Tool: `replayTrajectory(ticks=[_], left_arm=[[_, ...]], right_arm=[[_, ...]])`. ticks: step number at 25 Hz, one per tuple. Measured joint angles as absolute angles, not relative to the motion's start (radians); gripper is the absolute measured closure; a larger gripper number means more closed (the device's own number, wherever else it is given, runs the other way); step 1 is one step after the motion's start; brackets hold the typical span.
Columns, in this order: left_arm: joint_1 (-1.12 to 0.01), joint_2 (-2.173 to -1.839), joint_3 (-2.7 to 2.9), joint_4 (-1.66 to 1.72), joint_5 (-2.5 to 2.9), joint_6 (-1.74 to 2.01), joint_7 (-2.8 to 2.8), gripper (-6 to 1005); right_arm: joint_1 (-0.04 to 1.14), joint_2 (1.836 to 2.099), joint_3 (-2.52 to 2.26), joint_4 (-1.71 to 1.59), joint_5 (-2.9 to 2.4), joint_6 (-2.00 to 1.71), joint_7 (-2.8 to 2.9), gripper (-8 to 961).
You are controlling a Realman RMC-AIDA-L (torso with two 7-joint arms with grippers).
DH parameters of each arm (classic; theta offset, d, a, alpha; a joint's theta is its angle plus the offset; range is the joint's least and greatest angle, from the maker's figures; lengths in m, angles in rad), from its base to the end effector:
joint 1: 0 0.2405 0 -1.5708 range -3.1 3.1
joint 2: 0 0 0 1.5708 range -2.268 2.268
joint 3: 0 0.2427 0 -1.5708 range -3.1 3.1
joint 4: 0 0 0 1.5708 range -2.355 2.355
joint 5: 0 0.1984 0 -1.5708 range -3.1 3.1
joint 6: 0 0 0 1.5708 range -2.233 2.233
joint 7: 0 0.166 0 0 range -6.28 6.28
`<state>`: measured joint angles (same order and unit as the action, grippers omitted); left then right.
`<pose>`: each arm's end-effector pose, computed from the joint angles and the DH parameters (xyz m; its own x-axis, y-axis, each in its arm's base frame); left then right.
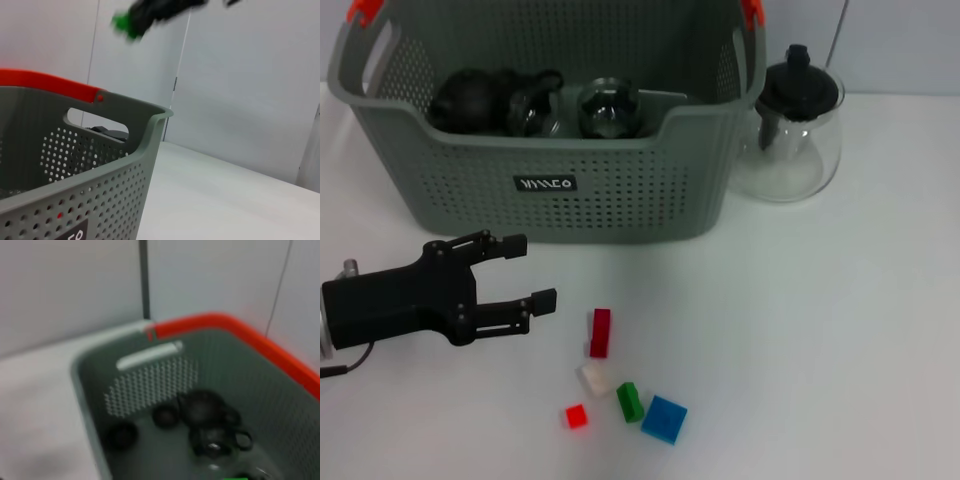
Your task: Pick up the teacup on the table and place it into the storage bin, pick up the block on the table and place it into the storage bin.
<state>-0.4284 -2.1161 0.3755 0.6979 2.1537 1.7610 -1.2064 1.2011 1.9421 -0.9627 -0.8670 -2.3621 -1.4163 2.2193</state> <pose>-0.2680 0.2771 0.0064 0.7582 0.2840 0.5869 0.4673 -0.8644 -0.1854 0.0209 0.4525 0.0301 0.9458 -0.3064 -0.1075 -0.3247 -0.8902 -0.3197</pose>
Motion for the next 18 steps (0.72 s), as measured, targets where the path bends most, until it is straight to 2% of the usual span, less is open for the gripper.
replayTrajectory(ticks=[11, 18], left_arm=[[-0.429, -2.114, 0.373, 0.698, 2.153, 1.761, -1.209, 144], [-0.43, -2.114, 0.373, 0.698, 2.152, 1.757, -1.209, 144]], right_arm=[[1.231, 2.035, -1.126, -0.621, -2.499, -1.03, 2.167, 747], [1.231, 2.053, -1.15, -0.581, -2.525, -0.968, 2.166, 747]])
